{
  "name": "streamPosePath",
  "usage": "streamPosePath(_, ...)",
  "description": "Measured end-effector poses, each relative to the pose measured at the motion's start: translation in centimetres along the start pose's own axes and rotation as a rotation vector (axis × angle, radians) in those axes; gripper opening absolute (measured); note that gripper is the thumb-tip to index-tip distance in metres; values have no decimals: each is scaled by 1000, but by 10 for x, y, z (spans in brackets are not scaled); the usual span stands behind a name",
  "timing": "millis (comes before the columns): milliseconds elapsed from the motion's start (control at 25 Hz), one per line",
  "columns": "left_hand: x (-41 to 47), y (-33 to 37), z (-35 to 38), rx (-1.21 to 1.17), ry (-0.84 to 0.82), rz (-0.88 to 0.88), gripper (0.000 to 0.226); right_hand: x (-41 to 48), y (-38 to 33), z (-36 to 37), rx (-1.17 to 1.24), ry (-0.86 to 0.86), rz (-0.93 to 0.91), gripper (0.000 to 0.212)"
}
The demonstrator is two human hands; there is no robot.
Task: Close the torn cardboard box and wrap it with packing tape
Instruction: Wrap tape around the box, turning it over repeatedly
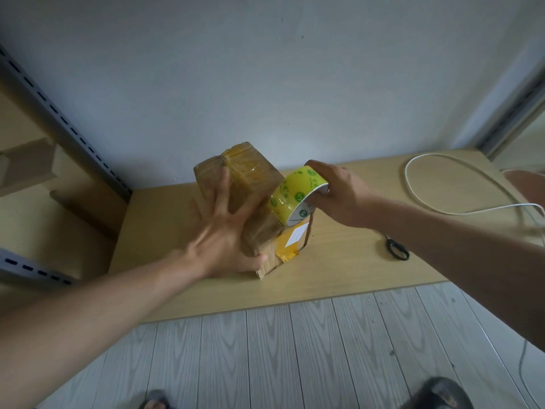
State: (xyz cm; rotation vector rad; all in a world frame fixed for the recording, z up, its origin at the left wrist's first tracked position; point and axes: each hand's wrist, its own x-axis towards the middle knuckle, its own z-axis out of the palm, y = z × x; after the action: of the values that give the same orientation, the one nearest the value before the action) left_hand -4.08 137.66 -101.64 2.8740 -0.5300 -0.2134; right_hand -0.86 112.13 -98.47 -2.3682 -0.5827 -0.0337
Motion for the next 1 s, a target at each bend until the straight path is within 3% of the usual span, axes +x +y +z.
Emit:
streamPosePath(200, 2, -12, -8, 130, -116, 31, 145, -3, 2, 4, 54, 14, 79, 12)
streamPosePath(440, 13, -7, -22, 193, -126, 330, 142, -8, -1, 1, 6, 44, 54, 13)
streamPosePath(600, 32, 7, -27, 186, -233, 341, 141, -19, 2, -7, -36, 92, -25, 19)
streamPosePath(800, 29, 14, -9, 209, -118, 314, 116, -15, -5, -11, 9, 91, -70, 33)
streamPosePath(1000, 22, 8, -5, 141, -48, 366, 122, 2, 14, -35, 24, 127, 17, 28)
